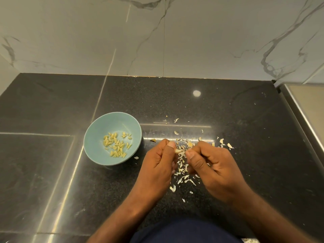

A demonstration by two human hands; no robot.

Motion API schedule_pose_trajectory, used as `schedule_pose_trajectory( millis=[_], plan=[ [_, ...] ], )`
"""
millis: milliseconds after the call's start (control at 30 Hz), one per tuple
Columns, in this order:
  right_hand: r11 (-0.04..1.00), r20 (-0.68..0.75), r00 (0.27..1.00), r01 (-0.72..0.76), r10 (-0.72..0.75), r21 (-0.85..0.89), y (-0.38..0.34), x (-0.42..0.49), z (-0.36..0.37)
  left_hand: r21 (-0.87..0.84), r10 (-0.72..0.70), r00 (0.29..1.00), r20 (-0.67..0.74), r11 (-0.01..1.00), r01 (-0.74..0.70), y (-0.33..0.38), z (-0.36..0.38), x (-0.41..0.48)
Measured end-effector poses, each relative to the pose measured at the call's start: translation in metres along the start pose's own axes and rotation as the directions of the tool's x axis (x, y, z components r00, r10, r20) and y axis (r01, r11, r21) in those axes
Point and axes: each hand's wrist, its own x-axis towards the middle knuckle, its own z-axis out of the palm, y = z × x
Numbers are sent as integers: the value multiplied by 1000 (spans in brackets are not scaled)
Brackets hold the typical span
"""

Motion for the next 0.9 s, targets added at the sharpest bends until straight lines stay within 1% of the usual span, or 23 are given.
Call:
schedule_pose_trajectory(
  millis=[67,133,167,233,267,333,433,500,533,600,633,667,733,767,833,900],
  plan=[
    [997,-111,991,-66,71,46,-4,-3,-2,42,31,999,-13,999,-30,-4,-2,2],
    [982,-169,968,-186,187,23,-2,-3,-4,99,77,997,-9,992,-76,-7,-3,3],
    [972,-158,959,-237,235,5,2,-2,-6,134,103,995,-11,986,-100,-8,-3,2],
    [942,-72,940,-334,332,-15,6,0,-8,196,140,990,-19,972,-133,-9,-2,0],
    [938,-62,936,-348,346,-13,8,-1,-8,214,150,988,-21,966,-143,-10,-2,0],
    [943,-112,937,-331,332,25,4,0,-8,248,165,986,-22,956,-154,-11,-1,-1],
    [962,-211,941,-243,264,121,-9,-2,-6,291,174,984,-22,943,-161,-13,-1,-1],
    [966,-243,936,-239,255,94,-10,-3,-7,316,197,980,-25,932,-179,-12,-2,-1],
    [965,-222,939,-262,263,33,-9,-2,-8,329,209,978,-28,926,-188,-12,-2,-2],
    [938,-94,948,-314,303,-149,-5,-1,-10,343,226,974,-35,918,-201,-13,-3,-1],
    [929,-42,946,-323,321,-183,-3,-1,-10,348,232,972,-37,915,-205,-14,-3,-1],
    [932,-10,946,-322,325,-168,-3,-1,-10,353,238,970,-38,912,-210,-15,-4,-1],
    [955,24,957,-288,290,-75,-4,-1,-9,361,243,970,-33,908,-215,-16,-4,-1],
    [963,35,964,-263,265,-56,-5,-1,-8,364,240,970,-26,906,-215,-16,-4,-1],
    [975,49,980,-186,193,-118,-7,-1,-4,366,231,973,-14,906,-210,-17,-3,-1],
    [979,46,986,-154,161,-135,-8,-1,0,369,229,973,-17,906,-207,-18,-3,-1]
  ],
)
